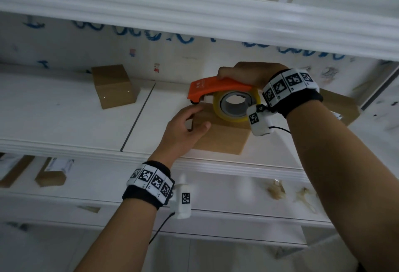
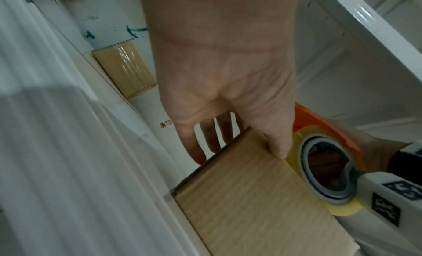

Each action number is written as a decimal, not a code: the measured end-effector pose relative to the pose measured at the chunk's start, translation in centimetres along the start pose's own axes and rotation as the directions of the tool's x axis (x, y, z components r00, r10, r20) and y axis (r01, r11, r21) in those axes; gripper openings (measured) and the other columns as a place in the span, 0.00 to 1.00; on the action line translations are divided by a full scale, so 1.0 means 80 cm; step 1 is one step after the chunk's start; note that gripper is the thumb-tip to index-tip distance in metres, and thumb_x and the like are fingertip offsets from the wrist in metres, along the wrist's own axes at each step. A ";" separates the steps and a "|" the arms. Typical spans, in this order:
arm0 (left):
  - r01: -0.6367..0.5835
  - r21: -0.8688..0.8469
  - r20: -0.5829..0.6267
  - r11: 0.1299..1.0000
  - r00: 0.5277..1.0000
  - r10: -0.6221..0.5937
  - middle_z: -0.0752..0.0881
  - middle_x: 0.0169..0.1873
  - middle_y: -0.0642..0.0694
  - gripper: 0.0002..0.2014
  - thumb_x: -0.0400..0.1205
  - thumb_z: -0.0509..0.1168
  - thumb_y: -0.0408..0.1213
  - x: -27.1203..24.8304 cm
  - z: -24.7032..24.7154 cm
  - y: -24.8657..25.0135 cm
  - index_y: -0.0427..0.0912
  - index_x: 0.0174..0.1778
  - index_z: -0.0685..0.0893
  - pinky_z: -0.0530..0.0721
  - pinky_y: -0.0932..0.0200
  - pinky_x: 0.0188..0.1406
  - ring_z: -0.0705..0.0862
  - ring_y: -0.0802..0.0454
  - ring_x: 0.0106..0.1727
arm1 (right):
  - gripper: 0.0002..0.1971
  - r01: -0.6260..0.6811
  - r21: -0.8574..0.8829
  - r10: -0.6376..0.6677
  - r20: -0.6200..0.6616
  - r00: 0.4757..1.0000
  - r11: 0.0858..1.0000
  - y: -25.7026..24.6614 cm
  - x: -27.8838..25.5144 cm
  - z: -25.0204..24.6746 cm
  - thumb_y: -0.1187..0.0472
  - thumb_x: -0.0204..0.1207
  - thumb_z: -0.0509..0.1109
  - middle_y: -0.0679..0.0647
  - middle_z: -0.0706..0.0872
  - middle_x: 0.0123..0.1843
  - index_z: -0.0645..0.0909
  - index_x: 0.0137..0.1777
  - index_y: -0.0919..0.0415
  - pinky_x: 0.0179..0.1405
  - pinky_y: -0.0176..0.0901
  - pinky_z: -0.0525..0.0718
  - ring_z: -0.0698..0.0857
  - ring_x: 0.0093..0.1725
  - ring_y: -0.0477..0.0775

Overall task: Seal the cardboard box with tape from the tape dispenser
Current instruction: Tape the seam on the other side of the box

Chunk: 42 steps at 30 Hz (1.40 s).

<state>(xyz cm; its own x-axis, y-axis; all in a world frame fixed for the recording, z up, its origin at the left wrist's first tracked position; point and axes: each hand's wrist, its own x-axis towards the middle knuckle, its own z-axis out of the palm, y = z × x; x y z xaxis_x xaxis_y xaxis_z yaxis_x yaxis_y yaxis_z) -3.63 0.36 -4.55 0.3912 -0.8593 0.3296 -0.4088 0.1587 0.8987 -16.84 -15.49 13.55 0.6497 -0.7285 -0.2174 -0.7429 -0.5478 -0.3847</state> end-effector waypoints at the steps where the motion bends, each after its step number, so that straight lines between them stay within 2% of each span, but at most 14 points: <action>1: 0.010 -0.005 0.000 1.000 1.000 -0.010 0.83 0.72 0.64 0.26 0.84 0.75 0.47 -0.001 -0.001 -0.001 0.58 0.79 0.81 0.78 0.59 0.76 0.78 0.69 0.72 | 0.28 -0.007 -0.023 0.007 -0.002 1.000 1.000 0.002 -0.001 -0.002 0.29 0.76 0.59 0.59 0.89 0.42 0.85 0.44 0.54 0.51 0.52 0.78 0.84 0.41 0.58; 5: 0.078 -0.090 -0.007 0.993 0.997 -0.079 0.84 0.70 0.63 0.21 0.86 0.72 0.44 0.000 0.001 -0.001 0.62 0.76 0.83 0.80 0.59 0.71 0.80 0.67 0.70 | 0.28 -0.008 -0.021 0.008 -0.004 1.000 1.000 0.008 -0.002 -0.002 0.30 0.77 0.59 0.60 0.89 0.42 0.85 0.44 0.55 0.52 0.53 0.78 0.84 0.41 0.58; 8: 0.262 -0.388 -0.054 0.884 0.951 -0.306 0.87 0.67 0.54 0.17 0.87 0.61 0.46 0.007 0.000 0.007 0.61 0.65 0.93 0.83 0.53 0.67 0.83 0.53 0.68 | 0.27 -0.001 -0.006 0.001 -0.003 1.000 1.000 0.008 0.000 0.000 0.31 0.78 0.60 0.59 0.87 0.41 0.85 0.43 0.55 0.50 0.52 0.77 0.83 0.40 0.57; 11: 0.347 -0.551 -0.099 0.759 0.876 -0.472 0.89 0.51 0.49 0.26 0.90 0.52 0.52 0.021 -0.008 0.015 0.50 0.53 0.97 0.78 0.53 0.49 0.83 0.49 0.51 | 0.29 0.000 -0.014 0.000 0.005 1.000 1.000 0.006 0.003 0.003 0.30 0.75 0.60 0.59 0.88 0.41 0.85 0.44 0.56 0.51 0.52 0.78 0.83 0.39 0.57; 14: 0.457 -0.562 0.003 0.689 0.834 -0.552 0.88 0.35 0.48 0.30 0.91 0.51 0.58 0.040 -0.017 0.030 0.40 0.58 0.93 0.70 0.57 0.31 0.77 0.53 0.30 | 0.29 -0.002 -0.008 0.002 0.011 1.000 1.000 0.005 0.004 0.003 0.29 0.74 0.60 0.59 0.88 0.41 0.85 0.45 0.56 0.51 0.52 0.78 0.83 0.39 0.57; 16: 0.518 -0.543 0.053 0.661 0.807 -0.589 0.88 0.33 0.48 0.29 0.91 0.53 0.59 0.049 -0.023 0.038 0.39 0.60 0.91 0.66 0.60 0.24 0.74 0.55 0.24 | 0.28 -0.005 0.002 0.005 0.008 1.000 1.000 0.005 0.003 0.003 0.30 0.77 0.60 0.58 0.87 0.40 0.84 0.44 0.56 0.51 0.52 0.77 0.83 0.39 0.57; 19: 0.551 -0.562 0.112 0.616 0.789 -0.604 0.89 0.34 0.48 0.26 0.91 0.55 0.58 0.054 -0.027 0.043 0.40 0.60 0.89 0.61 0.64 0.17 0.69 0.56 0.21 | 0.27 -0.005 0.007 0.005 0.021 1.000 1.000 0.004 0.003 0.002 0.31 0.77 0.60 0.58 0.88 0.40 0.85 0.45 0.56 0.50 0.51 0.77 0.83 0.38 0.56; 22: 0.552 -0.541 0.130 0.634 0.801 -0.585 0.92 0.37 0.48 0.23 0.91 0.58 0.56 0.054 -0.027 0.049 0.41 0.63 0.88 0.61 0.65 0.15 0.67 0.57 0.21 | 0.28 -0.004 0.004 0.004 0.026 1.000 1.000 0.003 0.004 0.003 0.31 0.76 0.61 0.58 0.88 0.43 0.86 0.48 0.57 0.51 0.51 0.78 0.84 0.40 0.56; 24: 0.547 -0.536 0.149 0.643 0.811 -0.566 0.95 0.45 0.45 0.22 0.92 0.58 0.54 0.054 -0.028 0.050 0.42 0.65 0.88 0.62 0.66 0.14 0.66 0.58 0.20 | 0.29 -0.006 0.001 0.006 0.024 1.000 1.000 0.002 0.003 0.003 0.30 0.76 0.61 0.58 0.88 0.42 0.85 0.48 0.57 0.51 0.51 0.78 0.84 0.40 0.57; 26: 0.546 -0.552 0.191 0.630 0.818 -0.543 0.95 0.52 0.40 0.21 0.92 0.58 0.54 0.054 -0.029 0.053 0.42 0.64 0.87 0.63 0.67 0.13 0.65 0.59 0.19 | 0.29 -0.006 0.009 0.006 0.028 1.000 1.000 0.002 0.003 0.003 0.30 0.76 0.61 0.58 0.89 0.43 0.86 0.49 0.57 0.51 0.51 0.78 0.84 0.41 0.57; 28: 0.539 -0.552 0.198 0.636 0.826 -0.528 0.95 0.53 0.39 0.17 0.91 0.61 0.51 0.055 -0.030 0.056 0.43 0.60 0.88 0.63 0.69 0.13 0.64 0.60 0.18 | 0.29 -0.006 0.026 0.005 0.031 0.999 1.000 0.004 0.003 0.002 0.30 0.76 0.61 0.58 0.89 0.43 0.87 0.49 0.57 0.53 0.51 0.79 0.85 0.41 0.57; 33: 0.519 -0.434 0.089 0.736 0.838 -0.538 0.96 0.46 0.43 0.12 0.88 0.67 0.39 0.055 -0.022 0.053 0.40 0.64 0.89 0.62 0.68 0.16 0.68 0.59 0.21 | 0.30 -0.009 0.054 0.008 0.024 1.000 0.999 0.007 0.002 0.003 0.30 0.76 0.61 0.59 0.90 0.44 0.88 0.50 0.57 0.54 0.52 0.80 0.85 0.41 0.56; 38: 0.505 -0.469 0.055 0.725 0.836 -0.547 0.92 0.33 0.47 0.11 0.89 0.66 0.40 0.052 -0.017 0.052 0.40 0.62 0.88 0.65 0.68 0.15 0.72 0.60 0.21 | 0.32 -0.019 0.046 0.018 0.027 0.999 0.999 0.003 0.000 0.004 0.29 0.74 0.61 0.60 0.91 0.46 0.88 0.52 0.57 0.57 0.53 0.81 0.85 0.42 0.57; 42: 0.487 -0.403 -0.017 0.775 0.842 -0.539 0.85 0.25 0.49 0.10 0.90 0.64 0.40 0.054 -0.014 0.053 0.39 0.59 0.87 0.64 0.67 0.16 0.72 0.59 0.18 | 0.31 -0.043 0.043 0.042 0.035 0.999 0.998 -0.003 0.000 0.003 0.28 0.73 0.61 0.61 0.93 0.49 0.88 0.51 0.55 0.60 0.55 0.82 0.86 0.43 0.57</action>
<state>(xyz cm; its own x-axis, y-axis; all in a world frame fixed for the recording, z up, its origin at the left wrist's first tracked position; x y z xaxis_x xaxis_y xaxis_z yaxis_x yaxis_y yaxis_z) -2.79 -2.13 0.98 0.5635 -0.8012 -0.2014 0.2066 -0.0994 0.9734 -16.63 -15.27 13.44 0.6234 -0.7359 -0.2642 -0.7626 -0.4977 -0.4132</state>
